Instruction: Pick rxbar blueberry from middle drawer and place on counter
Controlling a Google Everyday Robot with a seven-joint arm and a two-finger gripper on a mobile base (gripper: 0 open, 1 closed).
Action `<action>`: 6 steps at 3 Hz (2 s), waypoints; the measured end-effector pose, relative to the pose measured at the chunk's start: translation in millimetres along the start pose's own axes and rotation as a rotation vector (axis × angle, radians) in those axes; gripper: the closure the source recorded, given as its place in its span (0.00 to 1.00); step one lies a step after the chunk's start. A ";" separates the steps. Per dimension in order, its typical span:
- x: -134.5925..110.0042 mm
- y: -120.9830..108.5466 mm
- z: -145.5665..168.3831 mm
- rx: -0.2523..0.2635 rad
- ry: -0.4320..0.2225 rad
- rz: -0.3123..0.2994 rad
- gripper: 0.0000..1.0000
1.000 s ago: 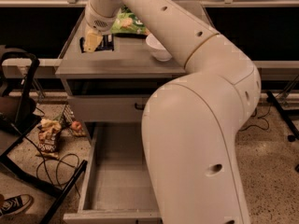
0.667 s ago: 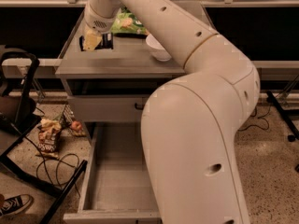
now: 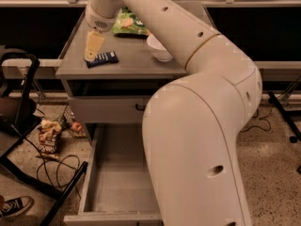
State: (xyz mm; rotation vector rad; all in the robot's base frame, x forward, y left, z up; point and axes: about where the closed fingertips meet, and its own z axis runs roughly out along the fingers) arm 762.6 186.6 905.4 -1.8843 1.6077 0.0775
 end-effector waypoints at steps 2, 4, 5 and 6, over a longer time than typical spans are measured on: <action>15.8 -8.0 -46.0 0.102 -0.034 0.066 0.00; 57.5 28.5 -148.3 0.346 -0.134 0.215 0.00; 119.1 71.7 -174.9 0.472 -0.134 0.365 0.00; 169.9 84.0 -179.6 0.583 -0.121 0.482 0.00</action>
Offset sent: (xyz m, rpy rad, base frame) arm -0.0174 -0.0873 0.0723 0.1810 -0.1212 -0.1820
